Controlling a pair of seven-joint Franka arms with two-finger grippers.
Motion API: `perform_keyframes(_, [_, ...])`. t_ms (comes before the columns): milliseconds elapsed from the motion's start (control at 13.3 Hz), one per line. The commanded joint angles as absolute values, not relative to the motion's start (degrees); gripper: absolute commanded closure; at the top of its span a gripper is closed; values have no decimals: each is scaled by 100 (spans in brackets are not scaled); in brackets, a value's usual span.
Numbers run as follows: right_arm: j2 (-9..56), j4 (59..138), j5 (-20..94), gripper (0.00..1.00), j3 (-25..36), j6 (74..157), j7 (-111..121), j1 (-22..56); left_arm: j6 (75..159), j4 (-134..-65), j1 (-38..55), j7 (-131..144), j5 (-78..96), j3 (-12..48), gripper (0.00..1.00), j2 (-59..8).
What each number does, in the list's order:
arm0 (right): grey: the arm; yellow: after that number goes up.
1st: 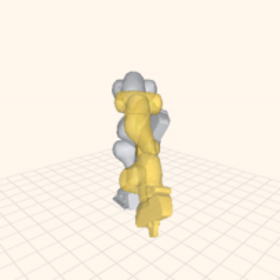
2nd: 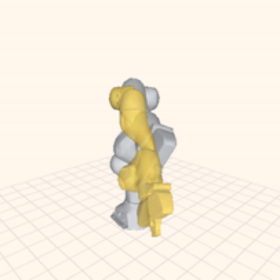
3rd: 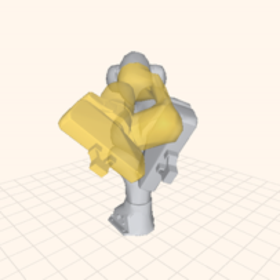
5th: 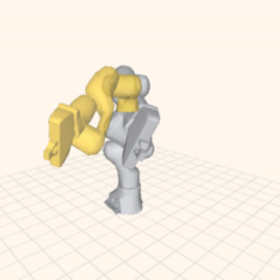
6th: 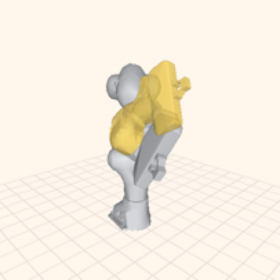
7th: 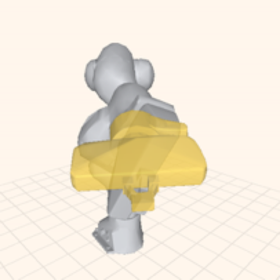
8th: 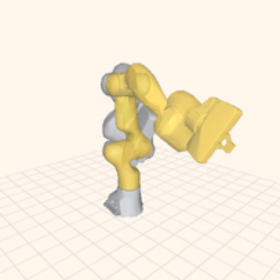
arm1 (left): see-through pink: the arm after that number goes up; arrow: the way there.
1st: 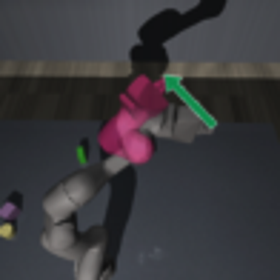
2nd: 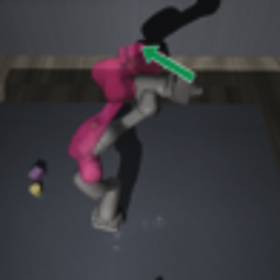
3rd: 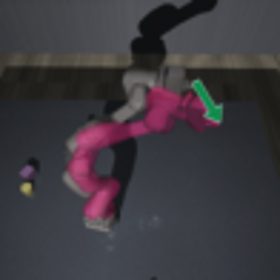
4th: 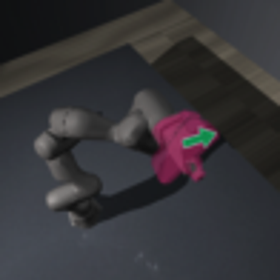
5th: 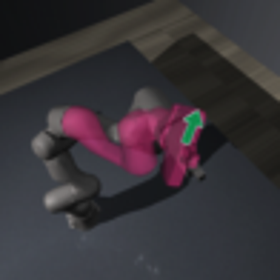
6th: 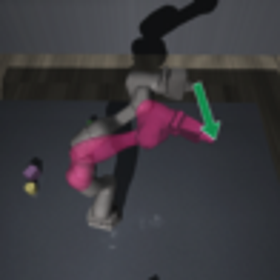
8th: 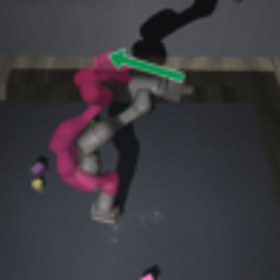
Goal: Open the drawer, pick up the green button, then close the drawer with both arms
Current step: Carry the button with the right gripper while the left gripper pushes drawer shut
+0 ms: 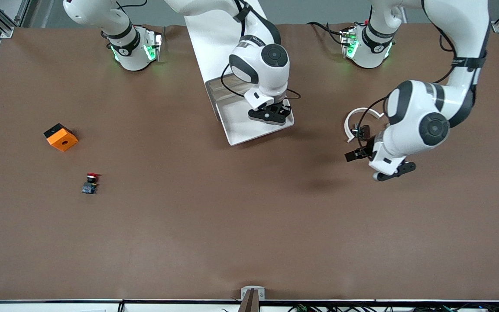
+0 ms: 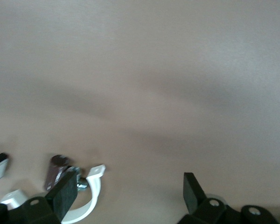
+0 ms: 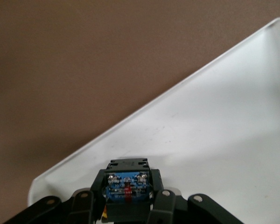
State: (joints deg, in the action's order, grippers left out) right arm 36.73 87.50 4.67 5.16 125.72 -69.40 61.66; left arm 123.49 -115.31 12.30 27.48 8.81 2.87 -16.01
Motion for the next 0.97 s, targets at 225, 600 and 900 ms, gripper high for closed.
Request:
perform_keyframes(225, [3254, 7831, 571, 100, 527, 11224, -5999, 5101, 13744, -11575, 1783, 4032, 914, 642, 0, -2398])
perform_keyframes(600, [2655, 8251, 571, 100, 545, 10679, -3828, 3265, 13852, -11558, 2600, 5447, 1002, 668, 0, -2602])
perform_keyframes(900, [2584, 8464, 466, 100, 562, 10714, -2787, 2042, 13782, -11593, 2839, 5784, 1011, 1062, 0, -2619])
